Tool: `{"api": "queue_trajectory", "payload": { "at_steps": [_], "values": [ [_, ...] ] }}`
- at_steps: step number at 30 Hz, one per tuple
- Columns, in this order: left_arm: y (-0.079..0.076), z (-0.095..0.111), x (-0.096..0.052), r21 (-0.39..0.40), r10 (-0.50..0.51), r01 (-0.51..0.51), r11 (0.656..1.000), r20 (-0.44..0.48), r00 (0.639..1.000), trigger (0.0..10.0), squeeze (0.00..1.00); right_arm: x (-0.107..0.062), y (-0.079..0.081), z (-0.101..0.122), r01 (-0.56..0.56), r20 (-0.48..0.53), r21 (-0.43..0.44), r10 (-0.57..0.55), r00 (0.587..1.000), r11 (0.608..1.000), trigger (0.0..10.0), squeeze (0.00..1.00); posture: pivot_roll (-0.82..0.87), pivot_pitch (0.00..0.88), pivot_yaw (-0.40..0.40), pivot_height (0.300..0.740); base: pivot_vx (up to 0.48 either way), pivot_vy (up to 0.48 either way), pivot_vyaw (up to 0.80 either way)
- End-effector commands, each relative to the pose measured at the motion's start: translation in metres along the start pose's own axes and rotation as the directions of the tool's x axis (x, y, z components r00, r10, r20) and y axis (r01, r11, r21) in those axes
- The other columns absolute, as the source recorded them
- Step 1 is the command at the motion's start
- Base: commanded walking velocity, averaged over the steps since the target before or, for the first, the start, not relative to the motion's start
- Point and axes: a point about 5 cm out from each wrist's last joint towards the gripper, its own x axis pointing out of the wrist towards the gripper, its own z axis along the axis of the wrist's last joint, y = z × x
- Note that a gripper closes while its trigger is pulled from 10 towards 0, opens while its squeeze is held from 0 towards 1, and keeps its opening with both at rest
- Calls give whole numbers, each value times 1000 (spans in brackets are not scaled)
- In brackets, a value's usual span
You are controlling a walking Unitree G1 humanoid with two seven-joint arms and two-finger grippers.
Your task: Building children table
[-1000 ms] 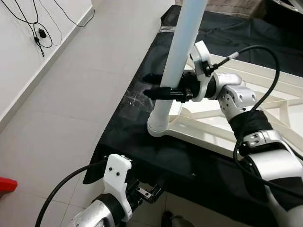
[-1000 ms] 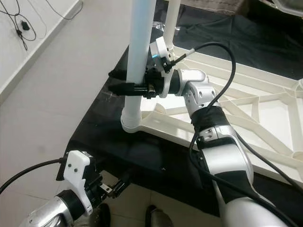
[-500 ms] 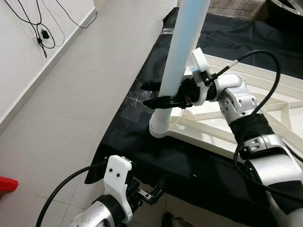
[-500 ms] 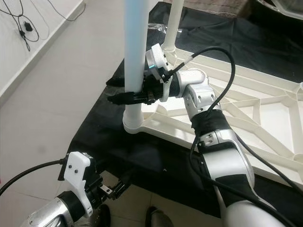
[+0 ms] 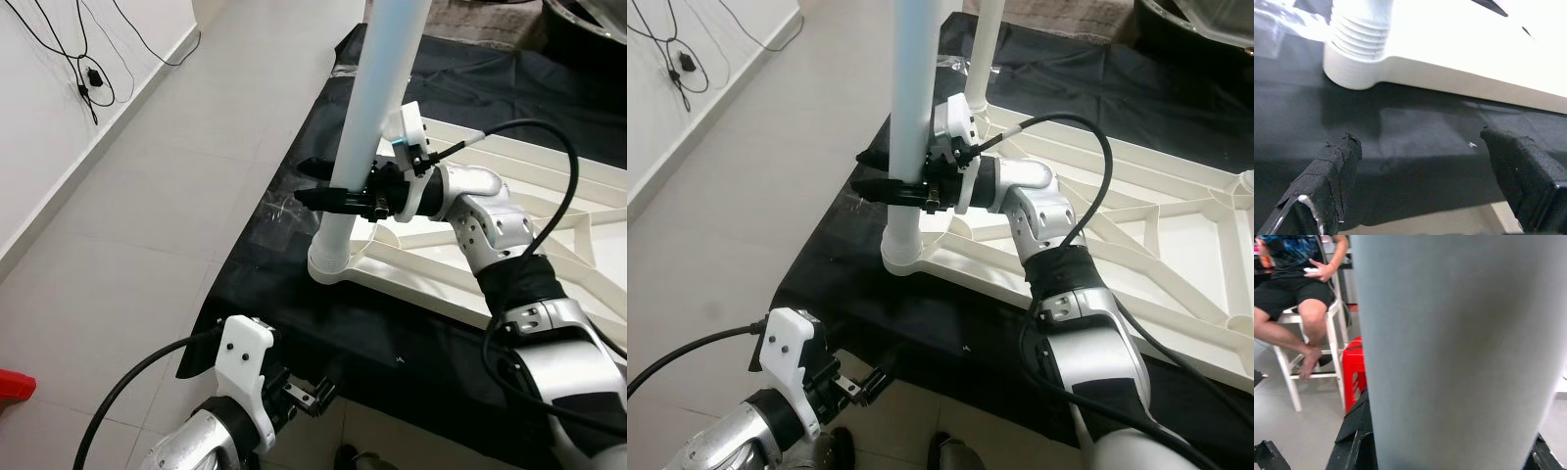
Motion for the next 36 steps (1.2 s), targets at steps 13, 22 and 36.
{"api": "queue_trajectory", "payload": {
  "at_steps": [13,22,36],
  "values": [
    [26,6,6,70,114,-116,991,34,993,10000,0,-15,9,-52,556,-171,78,-539,825,827,10000,0,104,245,-48,740,0,0,0],
    [40,14,12,99,150,-156,983,65,987,10000,0,-21,18,-68,872,-275,45,-834,479,487,10000,0,100,231,-44,740,0,0,0],
    [49,16,16,112,169,-178,978,84,982,10000,0,-10,45,-67,982,-256,-30,-949,-186,-184,10000,0,96,225,-48,740,0,0,0]
  ]
}}
